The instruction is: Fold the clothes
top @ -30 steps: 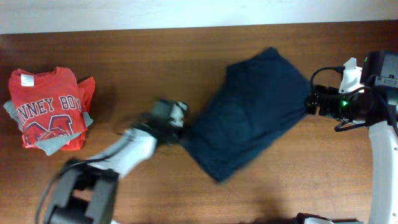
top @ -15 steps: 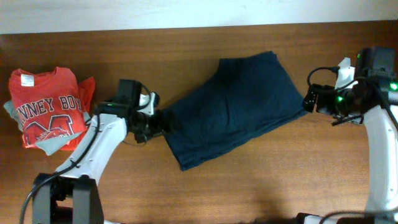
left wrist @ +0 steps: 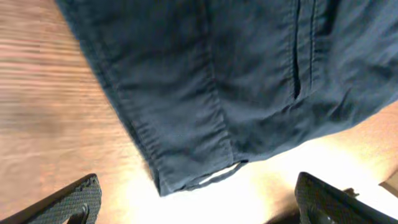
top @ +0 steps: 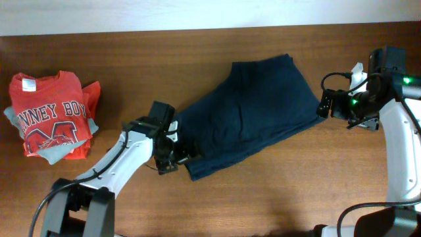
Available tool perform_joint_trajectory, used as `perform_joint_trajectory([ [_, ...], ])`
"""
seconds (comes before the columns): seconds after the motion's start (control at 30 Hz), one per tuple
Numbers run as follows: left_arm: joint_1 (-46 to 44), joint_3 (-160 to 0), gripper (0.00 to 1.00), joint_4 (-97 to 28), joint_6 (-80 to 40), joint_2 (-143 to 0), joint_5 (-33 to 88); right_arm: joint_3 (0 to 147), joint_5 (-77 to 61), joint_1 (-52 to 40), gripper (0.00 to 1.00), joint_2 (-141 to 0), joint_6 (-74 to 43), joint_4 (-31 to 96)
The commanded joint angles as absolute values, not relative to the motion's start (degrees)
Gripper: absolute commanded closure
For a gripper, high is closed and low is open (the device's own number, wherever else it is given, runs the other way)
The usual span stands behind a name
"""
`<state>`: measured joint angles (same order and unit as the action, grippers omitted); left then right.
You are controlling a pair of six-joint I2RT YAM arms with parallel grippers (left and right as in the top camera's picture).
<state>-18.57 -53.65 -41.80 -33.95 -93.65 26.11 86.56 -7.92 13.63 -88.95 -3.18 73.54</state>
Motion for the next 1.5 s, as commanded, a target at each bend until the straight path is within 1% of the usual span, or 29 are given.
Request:
perform_joint_trajectory([
  [0.0,-19.7,-51.2,0.01,-38.0,-39.1,-93.3,25.5,87.2,-7.0,13.9,0.01,-88.6,-3.2,73.8],
  [0.07,-20.0,-49.2,0.01,-34.6,-41.6,-93.3,25.5,87.2,-7.0,13.9,0.01,-88.6,-3.2,74.0],
  [0.33,-20.1,-45.8,0.01,-30.8,-44.3,-93.3,25.5,87.2,-7.0,13.9,0.01,-88.6,-3.2,74.1],
  [0.37,-20.1,-45.7,0.03,-30.4,-44.3,-93.3,25.5,87.2,-7.0,13.9,0.02,-88.6,-3.2,74.1],
  [0.4,-20.1,-45.7,0.09,-30.0,-44.3,-93.3,25.4,87.2,-7.0,13.9,0.01,-88.6,-3.2,74.2],
  [0.43,-20.2,-45.7,0.21,-29.2,-44.3,-93.4,25.5,87.2,-7.0,13.9,0.01,-88.6,-3.2,74.2],
  [0.47,-20.4,-45.7,0.54,-28.0,-44.3,-93.6,25.4,87.2,-7.0,13.9,0.01,-88.6,-3.2,74.2],
  [0.5,-20.6,-45.7,0.70,-27.0,-44.3,-93.9,25.5,87.2,-7.0,13.9,0.01,-88.6,-3.2,74.2],
  [0.53,-20.8,-45.7,0.73,-26.3,-44.3,-94.1,25.5,87.2,-7.0,13.9,0.01,-88.6,-3.2,74.2],
  [0.63,-21.4,-45.7,0.74,-24.8,-44.3,-95.2,25.5,87.2,-7.0,13.9,0.01,-88.6,-3.2,74.2],
  [0.67,-21.4,-45.7,0.77,-24.8,-44.3,-95.4,25.4,87.2,-7.0,13.9,0.01,-88.6,-3.2,74.2],
  [0.7,-21.2,-45.7,0.97,-24.9,-44.3,-95.7,23.9,87.2,-7.0,13.9,0.01,-88.6,-3.2,74.2],
  [0.73,-21.2,-45.7,1.00,-24.9,-44.2,-95.7,22.4,87.2,-7.0,13.9,0.01,-88.6,-3.2,74.2],
  [0.83,-20.3,-45.7,1.00,-24.9,-44.1,-95.7,17.3,87.2,-7.0,13.9,0.01,-88.6,-3.2,74.2],
  [0.93,-17.0,-45.8,1.00,-24.9,-43.0,-95.7,16.7,87.2,-7.0,13.9,0.01,-88.6,-3.2,74.3],
  [1.07,-9.3,-46.7,1.00,-25.1,-38.3,-95.7,16.9,87.2,-7.0,13.9,0.01,-88.6,-3.2,74.2],
  [1.17,-0.6,-49.3,1.00,-24.2,-32.2,-95.7,16.9,87.2,-7.0,13.9,0.01,-88.6,-3.2,74.2],
  [1.2,1.3,-50.3,0.98,-24.2,-31.2,-95.7,17.3,87.2,-7.0,13.9,0.01,-88.6,-3.2,74.2],
  [1.23,4.2,-52.3,0.70,-24.2,-28.3,-95.7,20.3,87.2,-7.0,13.9,0.01,-88.6,-3.2,74.2],
  [1.27,5.3,-53.3,0.55,-24.3,-26.7,-95.7,22.9,87.2,-7.0,13.9,0.01,-88.6,-3.2,74.3],
  [1.37,6.2,-54.9,0.39,-26.3,-24.1,-95.7,28.0,87.0,-7.7,13.9,0.01,-88.6,-3.2,74.8],
  [1.47,5.6,-55.0,0.36,-29.0,-21.4,-95.7,27.8,85.6,-11.2,13.9,0.01,-88.7,-3.2,74.4],
])
